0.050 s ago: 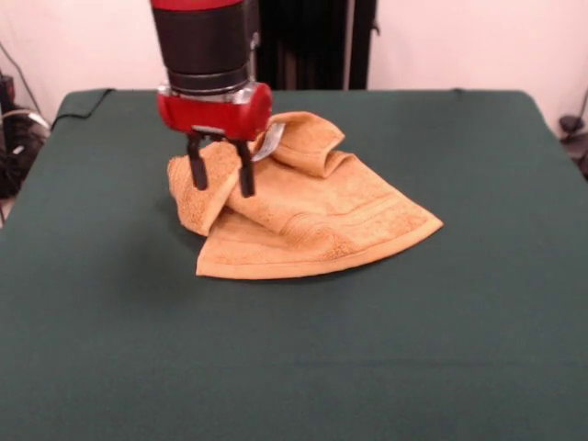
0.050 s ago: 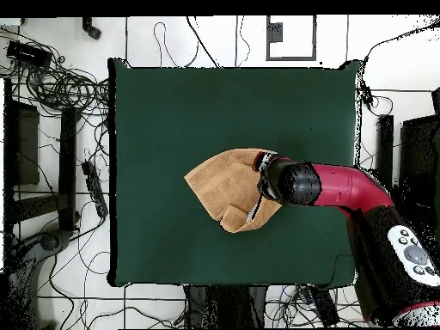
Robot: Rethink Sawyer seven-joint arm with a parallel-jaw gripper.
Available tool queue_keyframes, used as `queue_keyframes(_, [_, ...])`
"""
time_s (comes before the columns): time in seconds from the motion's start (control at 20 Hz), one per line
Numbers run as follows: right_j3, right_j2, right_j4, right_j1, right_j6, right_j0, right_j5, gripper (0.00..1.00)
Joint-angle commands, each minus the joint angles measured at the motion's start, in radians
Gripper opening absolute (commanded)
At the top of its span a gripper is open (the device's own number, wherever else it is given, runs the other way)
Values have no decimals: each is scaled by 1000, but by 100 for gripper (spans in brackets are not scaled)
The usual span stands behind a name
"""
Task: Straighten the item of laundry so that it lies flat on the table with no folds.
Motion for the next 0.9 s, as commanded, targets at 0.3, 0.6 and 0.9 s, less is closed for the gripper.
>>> queue_keyframes(0.3, [43, 76, -13, 85, -55, 102, 41, 100])
queue_keyframes(0.6, [61, -30, 7, 83, 71, 153, 48, 100])
queue_keyframes(0.9, [94, -69, 18, 61, 69, 155, 71, 100])
